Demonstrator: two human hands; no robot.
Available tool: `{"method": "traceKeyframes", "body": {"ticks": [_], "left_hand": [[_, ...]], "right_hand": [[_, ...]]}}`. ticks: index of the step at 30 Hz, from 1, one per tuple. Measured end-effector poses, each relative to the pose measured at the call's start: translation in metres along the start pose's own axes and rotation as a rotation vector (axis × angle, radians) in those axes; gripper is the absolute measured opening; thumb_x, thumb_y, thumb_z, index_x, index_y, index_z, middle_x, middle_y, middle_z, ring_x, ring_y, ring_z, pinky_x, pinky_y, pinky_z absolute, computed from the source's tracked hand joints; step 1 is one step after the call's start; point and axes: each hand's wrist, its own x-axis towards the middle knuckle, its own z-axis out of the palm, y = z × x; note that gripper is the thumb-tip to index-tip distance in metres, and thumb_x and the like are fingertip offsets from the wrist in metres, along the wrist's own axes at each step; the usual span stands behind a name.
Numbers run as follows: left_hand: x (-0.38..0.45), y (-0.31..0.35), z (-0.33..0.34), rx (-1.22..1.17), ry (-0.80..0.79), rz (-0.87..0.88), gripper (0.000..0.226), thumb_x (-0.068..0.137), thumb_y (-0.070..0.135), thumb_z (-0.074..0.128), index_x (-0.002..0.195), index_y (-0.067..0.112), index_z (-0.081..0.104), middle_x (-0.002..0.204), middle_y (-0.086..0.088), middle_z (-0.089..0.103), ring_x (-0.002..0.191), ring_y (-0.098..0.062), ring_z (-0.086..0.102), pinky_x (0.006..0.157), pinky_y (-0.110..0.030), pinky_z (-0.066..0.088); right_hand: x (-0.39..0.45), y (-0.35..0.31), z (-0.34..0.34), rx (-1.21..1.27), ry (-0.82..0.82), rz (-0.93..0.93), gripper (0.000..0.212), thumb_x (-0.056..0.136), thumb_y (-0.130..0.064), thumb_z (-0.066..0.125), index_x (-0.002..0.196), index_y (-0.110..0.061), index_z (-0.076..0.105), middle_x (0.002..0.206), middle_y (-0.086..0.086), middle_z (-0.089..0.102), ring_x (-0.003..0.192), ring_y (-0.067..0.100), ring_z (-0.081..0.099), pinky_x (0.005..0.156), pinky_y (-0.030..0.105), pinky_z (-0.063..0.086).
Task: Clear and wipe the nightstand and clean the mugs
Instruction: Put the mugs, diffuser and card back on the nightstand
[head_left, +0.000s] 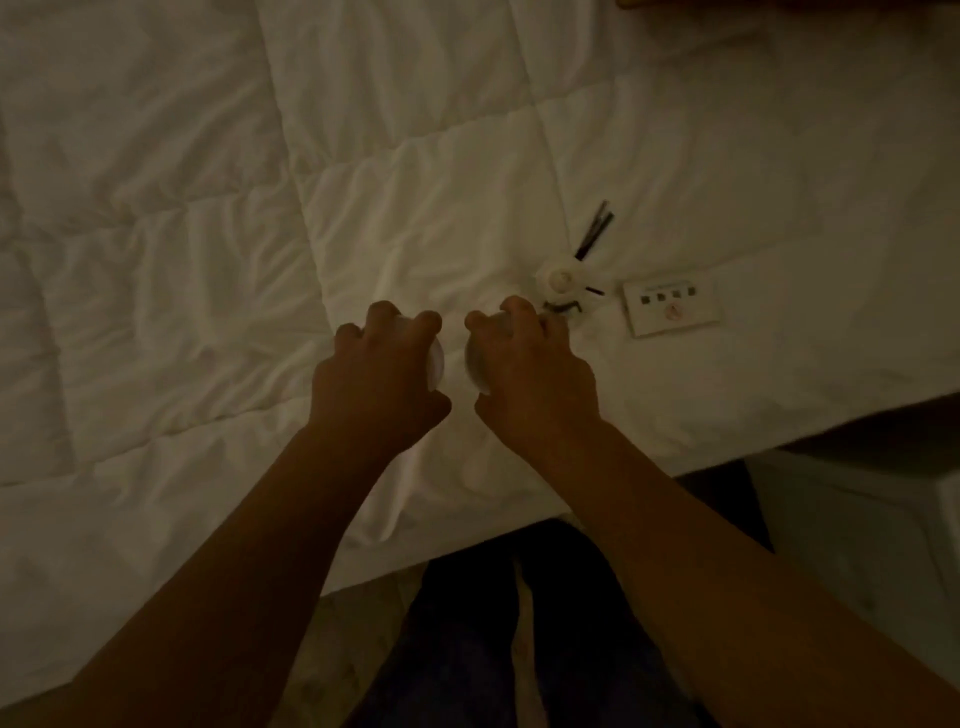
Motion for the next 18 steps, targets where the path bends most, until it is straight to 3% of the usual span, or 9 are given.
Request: {"method": "traceKeyframes", "body": {"ticks": [3, 7, 13, 18], "left_hand": [[-0.006, 0.031, -0.002, 0.021, -0.045, 0.08, 0.081, 0.063, 0.047, 0.078, 0.13, 0.042, 0.033, 0.133, -0.002, 0.039, 0.112, -0.032, 0.047, 0.072, -0.045, 0.047], [-0.014, 0.092, 0.004, 0.064, -0.059, 0.244, 0.081, 0.065, 0.047, 0.075, 0.132, 0.044, 0.031, 0.134, -0.001, 0.035, 0.112, -0.03, 0.044, 0.068, -0.041, 0.045], [-0.025, 0.214, 0.025, 0.09, -0.099, 0.463, 0.075, 0.066, 0.045, 0.071, 0.129, 0.044, 0.029, 0.131, 0.002, 0.032, 0.111, -0.029, 0.042, 0.064, -0.035, 0.038], [-0.029, 0.33, 0.052, 0.121, -0.138, 0.615, 0.065, 0.071, 0.048, 0.066, 0.126, 0.043, 0.032, 0.125, 0.003, 0.036, 0.108, -0.028, 0.043, 0.065, -0.038, 0.043]], "right_hand": [[-0.028, 0.023, -0.004, 0.051, -0.016, 0.086, 0.074, 0.08, -0.027, 0.07, 0.141, -0.033, 0.028, 0.148, 0.005, 0.024, 0.126, 0.03, 0.031, 0.075, 0.038, 0.048], [-0.064, 0.074, -0.01, 0.106, 0.028, 0.196, 0.074, 0.079, -0.026, 0.071, 0.14, -0.033, 0.029, 0.145, 0.004, 0.027, 0.122, 0.029, 0.032, 0.069, 0.036, 0.046], [-0.131, 0.184, -0.024, 0.202, 0.097, 0.403, 0.079, 0.076, -0.028, 0.072, 0.139, -0.038, 0.026, 0.146, 0.001, 0.022, 0.126, 0.029, 0.026, 0.072, 0.038, 0.05], [-0.199, 0.275, -0.026, 0.257, 0.133, 0.549, 0.079, 0.079, -0.032, 0.072, 0.14, -0.04, 0.022, 0.148, 0.001, 0.019, 0.129, 0.031, 0.026, 0.074, 0.04, 0.051]]}}
